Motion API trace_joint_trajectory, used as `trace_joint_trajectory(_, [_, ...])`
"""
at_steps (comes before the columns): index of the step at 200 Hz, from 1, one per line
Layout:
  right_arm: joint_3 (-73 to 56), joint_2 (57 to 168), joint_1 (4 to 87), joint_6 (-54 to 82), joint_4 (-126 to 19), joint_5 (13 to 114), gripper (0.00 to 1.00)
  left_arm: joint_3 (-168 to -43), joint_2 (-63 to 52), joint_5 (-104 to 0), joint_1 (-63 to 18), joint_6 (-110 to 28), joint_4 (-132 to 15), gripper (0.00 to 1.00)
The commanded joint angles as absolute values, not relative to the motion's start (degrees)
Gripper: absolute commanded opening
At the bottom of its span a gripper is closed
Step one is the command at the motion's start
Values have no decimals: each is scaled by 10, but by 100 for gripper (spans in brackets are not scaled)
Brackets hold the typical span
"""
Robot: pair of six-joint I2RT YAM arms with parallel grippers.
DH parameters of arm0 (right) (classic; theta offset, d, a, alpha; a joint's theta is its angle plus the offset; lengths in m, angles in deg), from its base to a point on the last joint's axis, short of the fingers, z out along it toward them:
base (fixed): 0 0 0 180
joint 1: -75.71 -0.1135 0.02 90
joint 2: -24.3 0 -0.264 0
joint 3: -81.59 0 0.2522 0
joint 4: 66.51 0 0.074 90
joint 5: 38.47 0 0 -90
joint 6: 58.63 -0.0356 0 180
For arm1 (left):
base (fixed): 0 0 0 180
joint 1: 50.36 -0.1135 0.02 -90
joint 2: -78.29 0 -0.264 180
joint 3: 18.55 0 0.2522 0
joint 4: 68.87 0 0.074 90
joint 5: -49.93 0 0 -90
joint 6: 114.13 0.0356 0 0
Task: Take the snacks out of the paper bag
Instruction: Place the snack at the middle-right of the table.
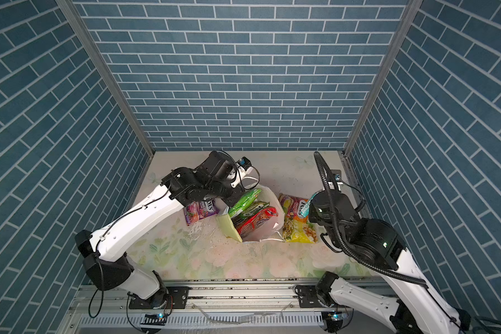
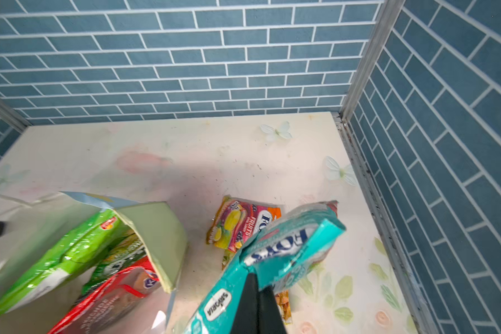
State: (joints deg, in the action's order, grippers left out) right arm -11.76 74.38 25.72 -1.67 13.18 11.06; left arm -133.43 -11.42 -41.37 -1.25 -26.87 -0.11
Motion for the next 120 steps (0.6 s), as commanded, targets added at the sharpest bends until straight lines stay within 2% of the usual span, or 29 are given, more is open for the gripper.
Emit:
trace_joint_trajectory(1, [-103,751,282,-60,187,79,0,-1333,-103,-416,-15,-263,-2,0])
trace_joint_trajectory(64, [-22,756,417,-48,213,178,0,-1300,-78,-416,-15,-274,-18,0])
trace_joint_trajectory(120, [45,766,501,-17,152,253,0,-1287,-64,-416,-15,-274,-18,0])
